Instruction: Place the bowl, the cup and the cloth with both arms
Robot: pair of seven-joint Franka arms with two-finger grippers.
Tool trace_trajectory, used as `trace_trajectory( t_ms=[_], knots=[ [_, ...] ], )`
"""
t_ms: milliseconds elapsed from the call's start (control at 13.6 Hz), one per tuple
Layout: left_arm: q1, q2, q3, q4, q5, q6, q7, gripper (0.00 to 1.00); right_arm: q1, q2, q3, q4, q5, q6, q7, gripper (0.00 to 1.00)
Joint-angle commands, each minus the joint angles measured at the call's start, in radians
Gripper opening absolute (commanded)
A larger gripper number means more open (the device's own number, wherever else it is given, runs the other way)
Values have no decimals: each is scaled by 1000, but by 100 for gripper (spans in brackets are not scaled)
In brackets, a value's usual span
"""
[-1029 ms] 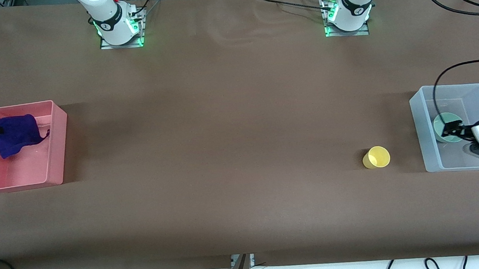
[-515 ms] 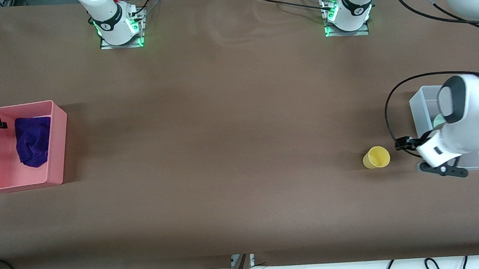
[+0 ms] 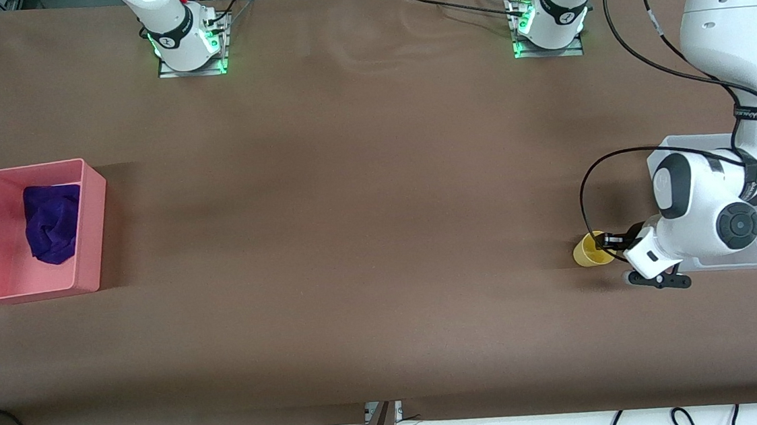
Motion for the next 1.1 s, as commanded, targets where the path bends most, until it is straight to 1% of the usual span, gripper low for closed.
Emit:
trace_trajectory(
  t_ms=[0,74,221,368,441,588,662,735,809,882,956,1029],
  knots=[
    [1,5,4,6,-97,-3,-7,0,11,-48,61,8,12,-20,49,99],
    [6,9,4,6,-137,-8,1,0,11,-72,92,-3,8,-22,115,99],
    [0,6,4,9,-138,-10,-8,0,8,-124,161,-23,8,-46,216,99],
    [-2,-5,9,21,-135,-40,-8,0,8,-163,215,-30,8,-65,229,99],
    [-2,-23,13,34,-128,-83,-8,0,8,-178,241,-38,5,-68,229,99],
    [6,-47,15,108,-128,-234,-5,0,9,-191,247,-50,0,-63,224,99],
    [12,-47,18,167,-127,-328,-1,0,8,-192,247,-50,-8,-59,220,99],
    [19,-50,29,217,-92,-417,4,0,8,-209,247,-49,-6,-48,224,99],
    [23,-60,36,256,-26,-478,10,0,5,-229,244,-50,-5,-29,221,99],
    [35,-85,35,265,52,-512,57,0,3,-237,241,-52,-14,-26,217,99],
    [53,-102,35,267,115,-519,121,0,2,-247,240,-68,-37,-34,220,99],
    [87,-112,36,264,147,-519,181,0,2,-258,240,-87,-91,-17,215,99]
  ],
)
